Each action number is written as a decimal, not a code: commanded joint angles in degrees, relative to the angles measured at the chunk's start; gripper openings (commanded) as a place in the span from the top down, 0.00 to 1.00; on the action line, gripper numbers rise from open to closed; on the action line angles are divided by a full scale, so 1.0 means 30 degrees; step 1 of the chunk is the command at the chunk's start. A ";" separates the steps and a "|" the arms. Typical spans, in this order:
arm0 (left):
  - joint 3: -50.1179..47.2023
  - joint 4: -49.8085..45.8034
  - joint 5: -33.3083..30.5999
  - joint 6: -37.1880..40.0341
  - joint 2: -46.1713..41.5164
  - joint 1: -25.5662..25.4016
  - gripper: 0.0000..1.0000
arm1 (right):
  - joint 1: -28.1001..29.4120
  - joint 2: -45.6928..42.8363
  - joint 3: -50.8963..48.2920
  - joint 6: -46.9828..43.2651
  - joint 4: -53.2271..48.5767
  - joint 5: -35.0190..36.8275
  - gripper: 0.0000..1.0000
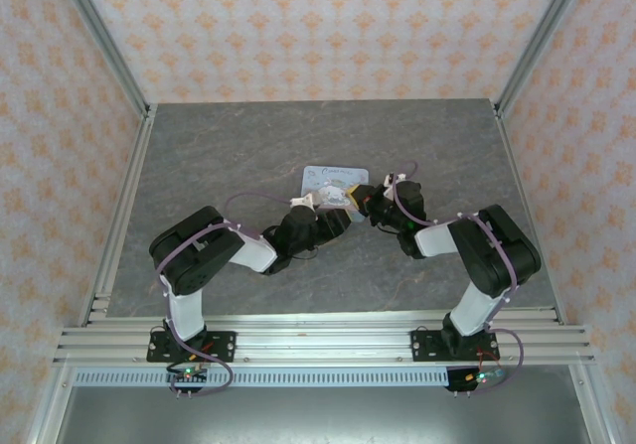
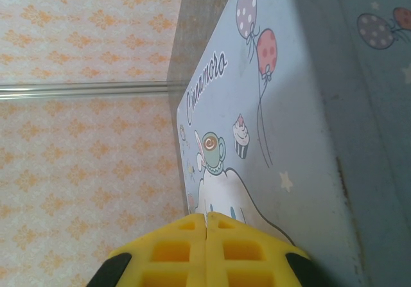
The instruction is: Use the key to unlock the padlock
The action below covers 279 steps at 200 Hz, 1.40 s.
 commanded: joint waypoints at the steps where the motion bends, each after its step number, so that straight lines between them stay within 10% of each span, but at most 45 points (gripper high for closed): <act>1: 0.0151 0.0852 -0.0768 -0.0410 0.0310 -0.0167 0.44 | -0.0081 0.0551 0.0051 0.0163 0.0268 -0.0222 1.00; 171: 0.0072 -0.0510 -0.3562 -0.1690 0.1667 -0.0814 0.66 | -0.0100 0.0677 0.0053 0.0192 0.0317 -0.0247 1.00; 279: 0.0102 -0.1540 -0.3973 -0.2458 0.1043 -0.0798 1.00 | -0.0089 0.0317 0.0364 0.0368 0.0276 -0.0583 1.00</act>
